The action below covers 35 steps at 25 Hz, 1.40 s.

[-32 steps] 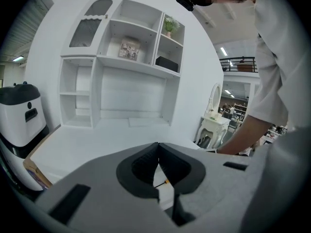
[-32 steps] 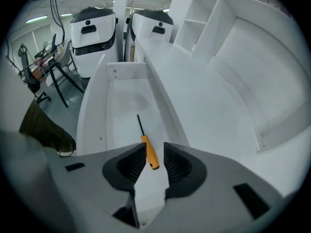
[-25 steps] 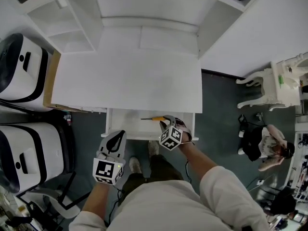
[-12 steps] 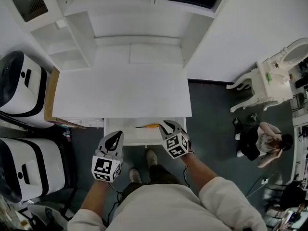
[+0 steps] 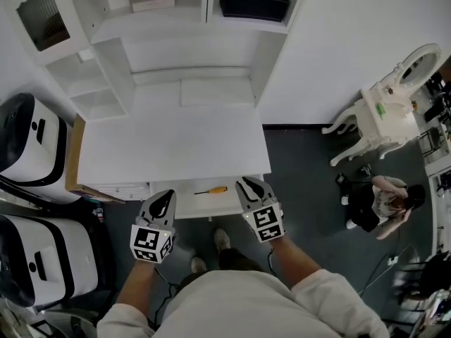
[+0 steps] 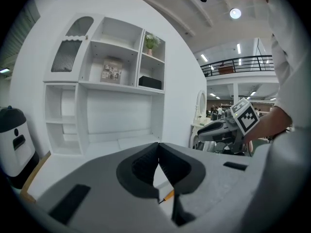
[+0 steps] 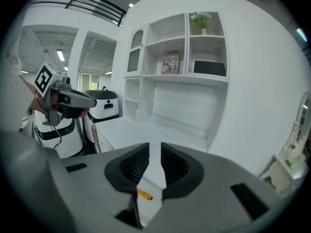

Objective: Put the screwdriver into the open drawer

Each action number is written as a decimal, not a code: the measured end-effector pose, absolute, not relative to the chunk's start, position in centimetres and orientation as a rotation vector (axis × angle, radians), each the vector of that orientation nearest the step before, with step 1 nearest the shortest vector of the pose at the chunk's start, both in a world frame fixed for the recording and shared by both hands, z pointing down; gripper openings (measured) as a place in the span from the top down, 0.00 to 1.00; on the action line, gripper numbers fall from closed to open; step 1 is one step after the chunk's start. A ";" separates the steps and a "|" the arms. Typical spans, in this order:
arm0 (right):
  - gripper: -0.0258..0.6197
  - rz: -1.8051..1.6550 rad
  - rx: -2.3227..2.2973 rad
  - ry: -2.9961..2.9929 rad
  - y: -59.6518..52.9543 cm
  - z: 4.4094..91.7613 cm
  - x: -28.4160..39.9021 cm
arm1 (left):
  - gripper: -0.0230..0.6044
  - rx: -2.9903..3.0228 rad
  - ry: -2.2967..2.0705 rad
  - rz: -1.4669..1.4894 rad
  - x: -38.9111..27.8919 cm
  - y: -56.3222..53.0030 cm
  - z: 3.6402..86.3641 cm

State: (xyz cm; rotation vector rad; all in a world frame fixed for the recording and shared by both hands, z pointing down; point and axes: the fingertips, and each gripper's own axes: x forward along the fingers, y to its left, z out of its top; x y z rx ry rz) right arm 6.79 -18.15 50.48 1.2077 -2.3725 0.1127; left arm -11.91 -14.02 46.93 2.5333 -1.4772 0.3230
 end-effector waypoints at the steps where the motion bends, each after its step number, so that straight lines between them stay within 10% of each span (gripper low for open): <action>1: 0.84 0.109 1.226 -2.382 -17.9 49.8 7.1 | 0.96 2.537 -1.479 0.320 -11.9 -14.0 46.7; 35: 0.96 0.014 1.512 -2.494 -12.5 41.6 10.7 | 0.96 2.581 -1.499 0.282 -12.0 -11.6 43.9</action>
